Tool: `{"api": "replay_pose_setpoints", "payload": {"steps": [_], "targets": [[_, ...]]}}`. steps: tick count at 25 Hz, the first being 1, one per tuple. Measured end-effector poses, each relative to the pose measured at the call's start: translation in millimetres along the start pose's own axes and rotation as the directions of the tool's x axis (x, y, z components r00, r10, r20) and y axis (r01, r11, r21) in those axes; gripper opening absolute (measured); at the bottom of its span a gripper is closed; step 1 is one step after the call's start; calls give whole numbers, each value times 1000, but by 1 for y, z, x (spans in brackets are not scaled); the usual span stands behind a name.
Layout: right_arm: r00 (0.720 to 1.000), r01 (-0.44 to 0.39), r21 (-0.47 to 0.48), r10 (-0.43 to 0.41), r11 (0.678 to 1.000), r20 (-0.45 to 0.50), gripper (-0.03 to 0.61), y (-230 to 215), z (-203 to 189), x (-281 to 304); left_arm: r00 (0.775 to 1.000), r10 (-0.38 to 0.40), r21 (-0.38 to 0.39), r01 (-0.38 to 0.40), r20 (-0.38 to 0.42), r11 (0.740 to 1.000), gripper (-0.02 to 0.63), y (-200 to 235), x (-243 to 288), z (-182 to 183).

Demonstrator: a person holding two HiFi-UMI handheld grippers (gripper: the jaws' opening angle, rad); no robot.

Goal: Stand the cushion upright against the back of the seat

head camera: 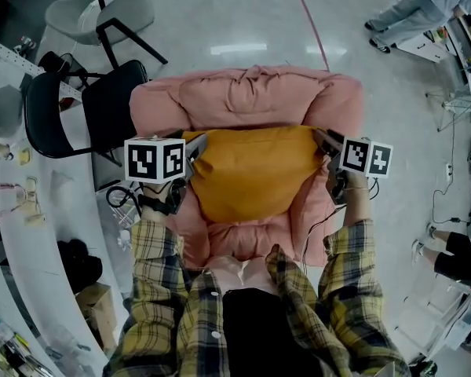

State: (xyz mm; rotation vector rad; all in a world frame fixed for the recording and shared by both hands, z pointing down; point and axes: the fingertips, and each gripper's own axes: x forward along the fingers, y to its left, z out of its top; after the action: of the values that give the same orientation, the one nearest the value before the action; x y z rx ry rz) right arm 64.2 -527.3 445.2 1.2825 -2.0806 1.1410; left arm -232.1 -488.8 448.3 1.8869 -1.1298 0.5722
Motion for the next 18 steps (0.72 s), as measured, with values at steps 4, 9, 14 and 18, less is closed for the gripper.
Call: {"api": "replay_pose_setpoints", "payload": {"steps": [4,9,14,18], "targets": [[994,82,-67,-76,994,80,137,-2,13,-21,998,63,79,-63,-5,995,235,3,-11,1],[992,54,-93,-43,994,119,137,11,11,-44,982,175,188,-186,76,964,233,4,-48,17],[981,-1,-89,19,996,193,135,32,9,-64,983,96,166,-122,154,979,233,-22,-64,23],[970,-26,-114,53,993,238,135,52,10,-73,981,38,156,-68,190,985,225,-45,-67,20]]}}
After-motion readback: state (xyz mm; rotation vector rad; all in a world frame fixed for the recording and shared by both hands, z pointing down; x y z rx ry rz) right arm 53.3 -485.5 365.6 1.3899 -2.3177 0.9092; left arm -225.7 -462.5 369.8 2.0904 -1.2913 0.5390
